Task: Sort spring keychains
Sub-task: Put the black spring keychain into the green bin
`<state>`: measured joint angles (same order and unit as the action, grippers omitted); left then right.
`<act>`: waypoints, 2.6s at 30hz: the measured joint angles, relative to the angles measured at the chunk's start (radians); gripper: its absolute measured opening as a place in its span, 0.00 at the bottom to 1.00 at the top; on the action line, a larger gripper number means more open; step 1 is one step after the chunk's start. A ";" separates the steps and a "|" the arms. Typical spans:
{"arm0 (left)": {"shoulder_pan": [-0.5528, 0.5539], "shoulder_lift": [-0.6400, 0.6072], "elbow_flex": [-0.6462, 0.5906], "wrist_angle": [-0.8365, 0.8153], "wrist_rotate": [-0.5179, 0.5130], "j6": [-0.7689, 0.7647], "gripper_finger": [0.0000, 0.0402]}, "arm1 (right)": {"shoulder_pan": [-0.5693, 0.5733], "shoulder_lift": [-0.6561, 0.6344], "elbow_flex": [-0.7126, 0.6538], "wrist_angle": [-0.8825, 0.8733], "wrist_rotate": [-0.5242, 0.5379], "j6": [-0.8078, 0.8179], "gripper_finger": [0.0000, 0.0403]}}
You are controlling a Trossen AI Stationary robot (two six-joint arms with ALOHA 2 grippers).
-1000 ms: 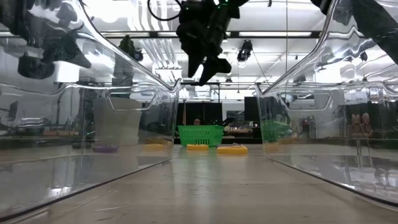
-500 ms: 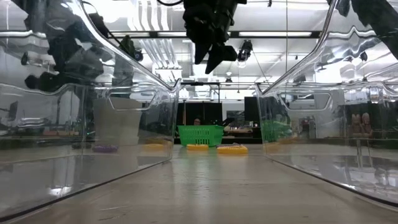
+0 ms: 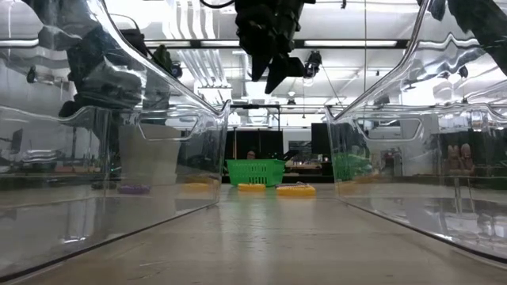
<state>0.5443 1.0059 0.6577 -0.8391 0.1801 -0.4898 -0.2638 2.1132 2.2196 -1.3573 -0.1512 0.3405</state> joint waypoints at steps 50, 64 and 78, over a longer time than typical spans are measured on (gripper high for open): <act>-0.011 0.332 -0.007 0.109 -0.154 0.141 0.28 | 0.011 -0.029 0.000 -0.074 -0.014 0.019 0.54; -0.012 0.429 -0.007 0.122 -0.169 0.172 0.25 | 0.013 -0.029 0.000 -0.073 -0.014 0.019 0.54; -0.012 0.376 0.021 0.113 -0.133 0.068 0.01 | 0.013 -0.040 0.000 -0.080 -0.014 0.049 0.54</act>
<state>0.5323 1.3821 0.6786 -0.7259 0.0472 -0.4218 -0.2512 2.0728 2.2196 -1.4373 -0.1650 0.3893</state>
